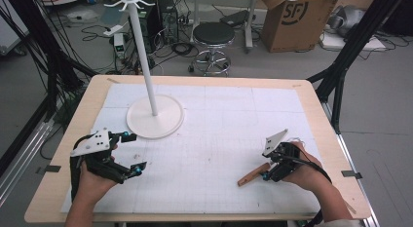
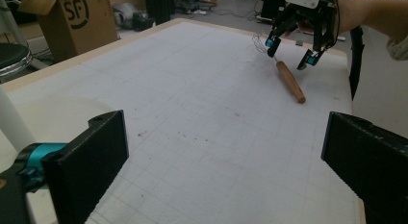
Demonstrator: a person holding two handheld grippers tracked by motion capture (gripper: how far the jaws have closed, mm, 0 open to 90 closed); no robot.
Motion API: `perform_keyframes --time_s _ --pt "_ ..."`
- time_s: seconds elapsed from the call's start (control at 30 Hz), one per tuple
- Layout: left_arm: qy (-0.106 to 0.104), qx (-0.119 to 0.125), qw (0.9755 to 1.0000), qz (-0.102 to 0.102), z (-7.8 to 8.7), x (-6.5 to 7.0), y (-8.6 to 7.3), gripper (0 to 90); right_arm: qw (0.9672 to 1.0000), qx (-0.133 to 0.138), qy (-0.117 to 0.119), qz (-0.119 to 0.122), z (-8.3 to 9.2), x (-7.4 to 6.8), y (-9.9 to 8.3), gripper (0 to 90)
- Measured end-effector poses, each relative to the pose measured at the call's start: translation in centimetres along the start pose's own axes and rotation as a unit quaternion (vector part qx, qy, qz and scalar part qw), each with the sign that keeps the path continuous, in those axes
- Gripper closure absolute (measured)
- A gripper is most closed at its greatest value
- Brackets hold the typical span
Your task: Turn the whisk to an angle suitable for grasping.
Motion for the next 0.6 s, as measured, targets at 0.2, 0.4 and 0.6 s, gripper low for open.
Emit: perform_keyframes --time_s 0.2,0.4,0.6 --pt "-0.002 -0.003 1.0 -0.002 -0.1 0.1 0.0 3.0 0.9992 -0.031 0.014 0.02 -1.0 -0.4 -0.2 39.2" --pt "-0.005 -0.006 1.0 0.0 -0.3 0.1 -0.2 3.1 0.9971 -0.057 0.016 0.048 -1.8 -0.6 -0.4 39.0" --pt "-0.007 -0.006 1.0 0.0 -0.4 0.2 -0.2 3.1 0.9957 -0.064 0.001 0.067 -1.7 -0.5 -0.2 50.0"
Point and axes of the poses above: each handheld gripper's, and its own axes: z roughly backward along the jaws, y roughly out of its top, x roughly to its right, the point moved 7 cm from there along -z, roughly forward along the jaws, and after that the axes turned 12 degrees about x, right-handed, at the moved point
